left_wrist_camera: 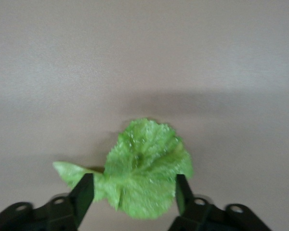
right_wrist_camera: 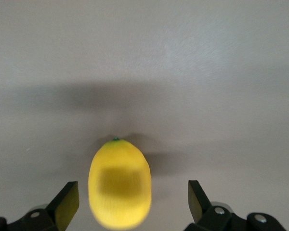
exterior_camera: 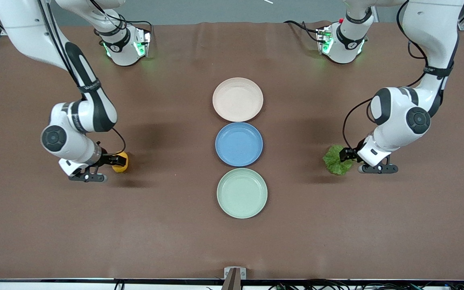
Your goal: Pick lemon and lettuce from plates
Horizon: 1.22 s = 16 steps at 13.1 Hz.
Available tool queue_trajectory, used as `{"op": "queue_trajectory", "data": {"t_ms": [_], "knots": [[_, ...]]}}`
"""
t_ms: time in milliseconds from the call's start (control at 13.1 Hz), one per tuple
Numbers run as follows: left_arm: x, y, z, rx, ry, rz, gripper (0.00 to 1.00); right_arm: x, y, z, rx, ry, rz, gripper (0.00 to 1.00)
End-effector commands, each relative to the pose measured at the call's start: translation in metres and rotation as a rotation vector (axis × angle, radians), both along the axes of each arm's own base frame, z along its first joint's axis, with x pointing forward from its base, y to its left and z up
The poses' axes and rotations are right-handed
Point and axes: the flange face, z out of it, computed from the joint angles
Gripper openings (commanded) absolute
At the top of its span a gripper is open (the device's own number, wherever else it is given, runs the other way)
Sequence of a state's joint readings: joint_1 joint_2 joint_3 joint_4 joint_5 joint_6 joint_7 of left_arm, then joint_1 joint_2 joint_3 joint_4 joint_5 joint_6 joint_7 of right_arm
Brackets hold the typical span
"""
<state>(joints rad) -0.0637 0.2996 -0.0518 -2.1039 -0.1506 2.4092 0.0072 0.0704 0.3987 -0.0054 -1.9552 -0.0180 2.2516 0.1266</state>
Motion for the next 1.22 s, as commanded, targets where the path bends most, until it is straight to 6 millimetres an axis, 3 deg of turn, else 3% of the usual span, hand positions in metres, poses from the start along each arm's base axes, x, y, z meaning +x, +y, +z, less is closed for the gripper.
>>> {"op": "queue_trajectory", "data": {"t_ms": [0,229,382,611,764,993,1146], "knots": [[-0.003,0.013,0.077,-0.014,0.036,-0.01,1.0,0.015,-0.005,0.1,0.013,0.069,0.002,1.0],[-0.014,0.027,0.169,-0.024,0.052,-0.006,1.0,0.027,-0.011,0.198,-0.006,0.119,-0.004,1.0],[-0.019,0.036,0.218,-0.024,0.049,-0.003,1.0,0.037,-0.009,0.239,-0.02,0.055,0.0,1.0],[-0.021,0.043,0.279,0.039,0.059,-0.034,1.0,0.035,-0.013,0.262,-0.065,0.056,0.006,1.0],[-0.022,0.043,0.306,0.047,0.048,-0.038,1.0,0.036,-0.015,0.268,-0.047,0.047,-0.018,1.0],[-0.026,0.043,0.33,0.047,0.032,-0.041,1.0,0.032,-0.021,0.262,-0.038,0.081,-0.032,1.0],[-0.029,0.042,0.339,0.047,0.014,-0.042,1.0,0.033,-0.049,0.262,0.055,0.081,-0.015,1.0]]}}
